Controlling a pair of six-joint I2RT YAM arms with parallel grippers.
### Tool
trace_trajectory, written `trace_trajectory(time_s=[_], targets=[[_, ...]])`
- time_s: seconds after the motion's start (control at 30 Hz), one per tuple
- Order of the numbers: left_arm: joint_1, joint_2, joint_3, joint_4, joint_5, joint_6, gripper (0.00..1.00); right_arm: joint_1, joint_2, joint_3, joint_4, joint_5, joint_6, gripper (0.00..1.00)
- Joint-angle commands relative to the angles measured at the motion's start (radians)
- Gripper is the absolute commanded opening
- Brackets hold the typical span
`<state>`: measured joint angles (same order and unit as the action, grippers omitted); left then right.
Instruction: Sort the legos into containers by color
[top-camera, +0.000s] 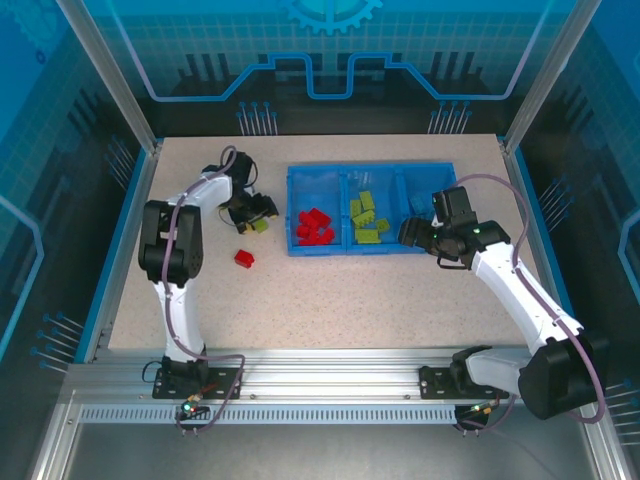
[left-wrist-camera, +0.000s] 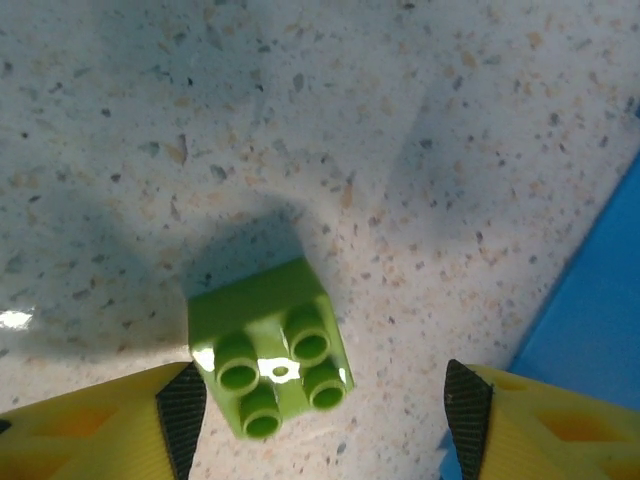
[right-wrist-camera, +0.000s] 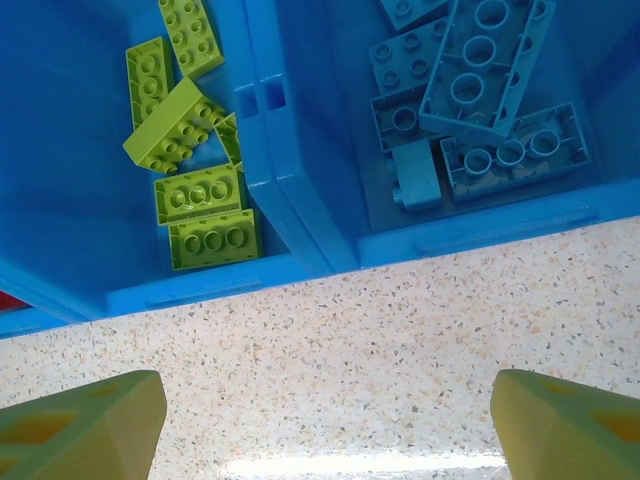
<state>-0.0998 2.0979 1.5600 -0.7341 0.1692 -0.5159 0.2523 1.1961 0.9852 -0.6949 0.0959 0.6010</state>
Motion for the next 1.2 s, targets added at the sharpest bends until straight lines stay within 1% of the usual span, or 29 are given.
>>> trace_trajectory(time_s=[0.0,0.07,0.2,0.27,0.37,0.43,0.57,0.7,0.83,1.0,1.03,1.1,1.17], targets=[[-0.01,0.056,0.048,-0.044,-0.034,-0.016,0.59,-0.022,-0.004,-0.011,-0.002,-0.013,-0.009,0.86],[-0.015,0.076,0.059,-0.06,-0.054,-0.002,0.53,-0.029,-0.01,-0.013,-0.003,-0.015,-0.012,0.86],[-0.017,0.088,0.038,-0.058,-0.093,0.015,0.52,-0.046,-0.024,-0.026,0.001,-0.022,-0.013,0.86],[-0.015,0.086,0.023,-0.05,-0.095,0.02,0.49,-0.054,-0.029,-0.035,0.004,-0.028,-0.013,0.86],[-0.017,0.068,0.007,-0.036,-0.094,0.022,0.32,-0.06,-0.032,-0.039,0.005,-0.033,-0.012,0.86],[-0.019,0.034,-0.005,-0.015,-0.09,0.019,0.25,-0.062,-0.033,-0.038,0.005,-0.035,-0.014,0.86],[-0.043,-0.063,-0.006,0.021,-0.078,0.007,0.24,-0.061,-0.039,-0.036,0.006,-0.03,-0.015,0.86],[-0.119,-0.161,0.041,0.053,-0.092,0.008,0.24,-0.061,-0.049,-0.05,0.017,-0.034,-0.018,0.86],[-0.238,-0.209,0.126,0.071,-0.166,0.022,0.24,-0.058,-0.054,-0.066,0.011,-0.038,-0.019,0.85],[-0.349,-0.214,0.209,0.108,-0.257,0.023,0.24,-0.054,-0.069,-0.084,0.02,-0.047,-0.027,0.85],[-0.37,-0.21,0.226,0.105,-0.3,0.029,0.25,-0.053,-0.069,-0.085,0.018,-0.046,-0.028,0.85],[-0.389,-0.205,0.25,0.1,-0.367,0.027,0.25,-0.053,-0.061,-0.085,0.021,-0.049,-0.035,0.85],[-0.398,-0.204,0.253,0.134,-0.347,0.021,0.25,-0.054,-0.047,-0.077,0.016,-0.045,-0.041,0.85]])
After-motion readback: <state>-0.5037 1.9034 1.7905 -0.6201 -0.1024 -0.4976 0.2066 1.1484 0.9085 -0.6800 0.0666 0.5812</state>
